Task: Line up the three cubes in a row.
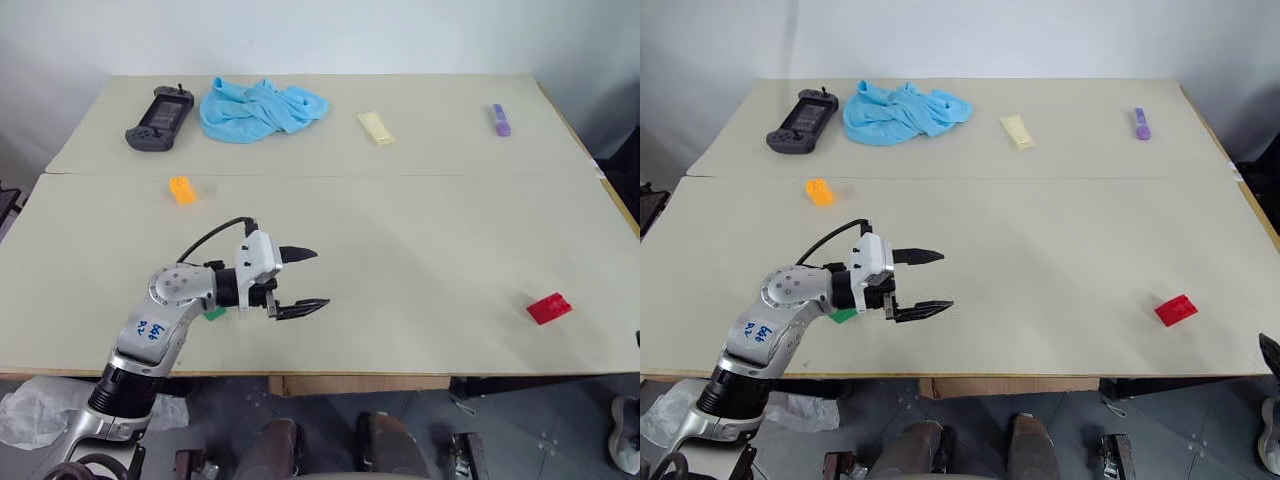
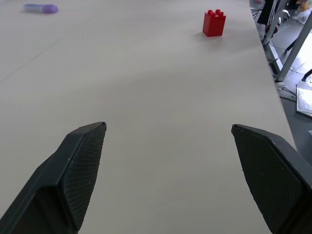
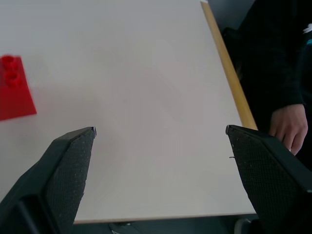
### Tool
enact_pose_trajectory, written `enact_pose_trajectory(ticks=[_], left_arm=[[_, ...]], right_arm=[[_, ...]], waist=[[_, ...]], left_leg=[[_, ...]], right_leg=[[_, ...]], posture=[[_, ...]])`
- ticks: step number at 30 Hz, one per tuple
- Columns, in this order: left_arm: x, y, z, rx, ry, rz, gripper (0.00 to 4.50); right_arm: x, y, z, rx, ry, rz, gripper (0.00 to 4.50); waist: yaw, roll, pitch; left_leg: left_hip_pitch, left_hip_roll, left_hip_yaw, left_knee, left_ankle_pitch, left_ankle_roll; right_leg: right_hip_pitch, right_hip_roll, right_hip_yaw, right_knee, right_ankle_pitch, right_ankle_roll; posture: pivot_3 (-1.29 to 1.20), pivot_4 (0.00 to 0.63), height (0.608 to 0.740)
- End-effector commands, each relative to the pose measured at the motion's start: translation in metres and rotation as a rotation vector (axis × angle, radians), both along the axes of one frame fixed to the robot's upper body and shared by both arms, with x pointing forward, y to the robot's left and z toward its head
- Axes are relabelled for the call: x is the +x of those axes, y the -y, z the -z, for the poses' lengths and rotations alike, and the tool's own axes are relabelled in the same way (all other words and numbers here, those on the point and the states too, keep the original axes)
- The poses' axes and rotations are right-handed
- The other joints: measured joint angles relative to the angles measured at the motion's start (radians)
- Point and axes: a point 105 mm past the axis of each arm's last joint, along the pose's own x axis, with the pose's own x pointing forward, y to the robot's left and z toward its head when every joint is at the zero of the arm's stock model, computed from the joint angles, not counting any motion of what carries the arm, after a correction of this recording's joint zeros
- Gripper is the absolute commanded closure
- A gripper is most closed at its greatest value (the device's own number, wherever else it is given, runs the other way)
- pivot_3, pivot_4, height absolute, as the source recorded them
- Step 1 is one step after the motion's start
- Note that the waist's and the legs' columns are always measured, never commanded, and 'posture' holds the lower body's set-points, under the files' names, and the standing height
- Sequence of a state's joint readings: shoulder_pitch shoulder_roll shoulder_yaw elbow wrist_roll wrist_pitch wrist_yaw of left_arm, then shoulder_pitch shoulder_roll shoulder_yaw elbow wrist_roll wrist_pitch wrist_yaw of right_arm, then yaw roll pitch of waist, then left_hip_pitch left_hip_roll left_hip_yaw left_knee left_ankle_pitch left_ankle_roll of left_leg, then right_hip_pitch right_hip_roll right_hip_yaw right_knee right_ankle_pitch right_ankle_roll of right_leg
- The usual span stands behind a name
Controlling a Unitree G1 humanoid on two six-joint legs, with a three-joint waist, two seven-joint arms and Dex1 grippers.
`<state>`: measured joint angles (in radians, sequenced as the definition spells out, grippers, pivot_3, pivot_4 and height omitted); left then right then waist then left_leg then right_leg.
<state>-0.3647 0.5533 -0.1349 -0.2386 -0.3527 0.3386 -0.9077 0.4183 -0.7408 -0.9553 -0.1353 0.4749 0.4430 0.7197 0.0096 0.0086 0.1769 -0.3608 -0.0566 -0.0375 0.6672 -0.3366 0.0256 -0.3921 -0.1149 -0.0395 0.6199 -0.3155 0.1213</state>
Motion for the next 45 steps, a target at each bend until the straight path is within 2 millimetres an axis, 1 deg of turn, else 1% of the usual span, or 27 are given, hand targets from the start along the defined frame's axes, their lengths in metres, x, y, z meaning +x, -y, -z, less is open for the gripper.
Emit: enact_pose_trajectory(ticks=[1,3,5,7,9,12,14,18,25,28,32,34,35,37,40,42,43,45], left_arm=[[-0.008,0.005,-0.004,-0.027,0.007,0.022,0.16],[-0.009,0.006,-0.002,-0.025,0.002,0.026,0.16],[-0.009,0.008,0.000,-0.020,0.000,0.032,0.16],[-0.009,0.009,0.000,-0.017,0.001,0.038,0.16],[-0.008,0.010,-0.001,-0.019,0.002,0.038,0.16],[-0.009,0.012,-0.002,-0.020,0.004,0.046,0.16],[-0.011,0.013,-0.003,-0.020,0.005,0.051,0.16],[-0.013,0.012,-0.003,-0.014,0.005,0.055,0.16],[-0.014,0.011,-0.005,-0.016,0.007,0.045,0.16],[-0.014,0.011,-0.005,-0.015,0.006,0.044,0.16],[-0.015,0.011,-0.005,-0.012,0.006,0.042,0.16],[-0.014,0.010,-0.006,-0.009,0.007,0.040,0.00],[-0.014,0.009,-0.006,-0.006,0.009,0.038,0.00],[-0.014,0.007,-0.007,-0.003,0.012,0.033,0.00],[-0.013,0.006,-0.007,0.000,0.016,0.026,0.00],[-0.013,0.005,-0.007,-0.005,0.019,0.023,0.00],[-0.013,0.005,-0.007,-0.009,0.022,0.020,0.00],[-0.012,0.003,-0.008,-0.028,0.022,0.013,0.00]], right_arm=[[0.017,-0.026,-0.037,0.072,-0.034,-0.117,0.00],[0.027,-0.039,-0.050,0.093,-0.076,-0.156,0.00],[0.035,-0.054,-0.053,0.084,-0.155,-0.209,0.00],[0.038,-0.067,-0.047,0.093,-0.243,-0.258,0.00],[0.040,-0.074,-0.040,0.090,-0.312,-0.282,0.00],[0.043,-0.073,-0.027,0.084,-0.415,-0.280,0.00],[0.047,-0.067,-0.021,0.069,-0.448,-0.252,0.00],[0.049,-0.065,-0.007,0.063,-0.507,-0.261,0.00],[0.058,-0.065,0.015,0.033,-0.535,-0.290,0.00],[0.062,-0.068,0.020,0.030,-0.529,-0.311,0.00],[0.066,-0.067,0.025,0.028,-0.534,-0.314,0.00],[0.066,-0.066,0.026,0.027,-0.537,-0.316,0.39],[0.066,-0.066,0.027,0.027,-0.544,-0.320,0.58],[0.067,-0.066,0.027,0.025,-0.548,-0.331,1.25],[0.071,-0.062,0.022,-0.010,-0.537,-0.337,2.20],[0.074,-0.065,0.014,-0.037,-0.527,-0.391,2.81],[0.076,-0.070,0.008,-0.035,-0.519,-0.438,3.02],[0.083,-0.090,-0.010,-0.056,-0.484,-0.582,3.01]], waist=[[-0.001,0.001,0.000],[0.002,0.000,0.000],[0.012,0.000,0.000],[0.021,-0.001,0.001],[0.030,-0.001,0.001],[0.039,-0.001,0.001],[0.041,-0.001,0.001],[0.041,-0.001,0.001],[0.037,-0.001,0.001],[0.037,-0.001,0.001],[0.037,-0.001,0.001],[0.039,-0.001,0.001],[0.039,-0.001,0.001],[0.038,-0.001,0.001],[0.037,-0.001,0.001],[0.036,-0.001,0.001],[0.036,-0.001,0.001],[0.030,0.000,0.001]], left_leg=[[0.000,0.000,0.001,0.000,0.000,0.000],[0.001,0.001,0.001,0.000,0.000,0.000],[0.000,0.001,0.000,0.000,0.000,0.000],[0.000,0.001,0.000,0.000,0.000,0.000],[-0.003,0.001,-0.003,0.001,0.000,0.000],[-0.009,0.000,-0.007,0.006,-0.001,0.002],[-0.010,0.000,-0.007,0.008,-0.002,0.003],[-0.011,-0.001,-0.007,0.011,-0.002,0.003],[-0.010,-0.001,-0.007,0.011,-0.002,0.003],[-0.010,-0.001,-0.007,0.011,-0.002,0.003],[-0.010,-0.001,-0.007,0.012,-0.002,0.003],[-0.011,-0.001,-0.007,0.012,-0.002,0.003],[-0.011,-0.001,-0.007,0.012,-0.002,0.003],[-0.011,-0.001,-0.007,0.012,-0.002,0.003],[-0.010,-0.001,-0.007,0.012,-0.002,0.003],[-0.010,-0.001,-0.007,0.013,-0.002,0.003],[-0.010,-0.001,-0.007,0.013,-0.002,0.003],[-0.010,-0.001,-0.007,0.013,-0.002,0.003]], right_leg=[[0.000,0.000,0.001,0.000,0.000,0.000],[0.000,0.000,0.001,0.000,0.000,0.000],[0.000,0.000,0.000,0.000,0.000,0.000],[0.000,0.000,0.000,-0.001,0.000,0.000],[0.000,0.000,-0.003,-0.003,0.000,0.000],[-0.002,0.000,-0.006,-0.003,0.000,0.000],[-0.001,-0.001,-0.007,-0.003,0.000,0.000],[-0.001,-0.001,-0.007,-0.004,0.001,0.001],[-0.001,0.000,-0.007,-0.003,0.001,0.001],[-0.001,0.000,-0.007,-0.003,0.001,0.001],[-0.001,0.000,-0.007,-0.003,0.001,0.002],[-0.001,0.000,-0.007,-0.002,0.001,0.001],[-0.001,0.000,-0.007,-0.002,0.001,0.001],[-0.001,0.000,-0.007,-0.002,0.001,0.001],[-0.001,0.000,-0.007,-0.002,0.001,0.001],[-0.001,0.000,-0.007,-0.002,0.001,0.001],[-0.001,0.000,-0.007,-0.002,0.001,0.001],[-0.001,0.000,-0.007,-0.002,0.001,0.001]], posture=[[0.00,0.150,0.740],[0.00,0.150,0.740],[0.00,0.150,0.740],[0.00,0.150,0.740],[0.00,0.150,0.740],[0.00,0.150,0.740],[0.00,0.150,0.740],[0.00,0.150,0.740],[0.00,0.150,0.740],[0.00,0.150,0.740],[0.00,0.150,0.740],[0.00,0.150,0.740],[0.00,0.150,0.740],[0.00,0.150,0.740],[0.00,0.150,0.740],[0.00,0.150,0.740],[0.00,0.150,0.740],[0.00,0.150,0.740]])
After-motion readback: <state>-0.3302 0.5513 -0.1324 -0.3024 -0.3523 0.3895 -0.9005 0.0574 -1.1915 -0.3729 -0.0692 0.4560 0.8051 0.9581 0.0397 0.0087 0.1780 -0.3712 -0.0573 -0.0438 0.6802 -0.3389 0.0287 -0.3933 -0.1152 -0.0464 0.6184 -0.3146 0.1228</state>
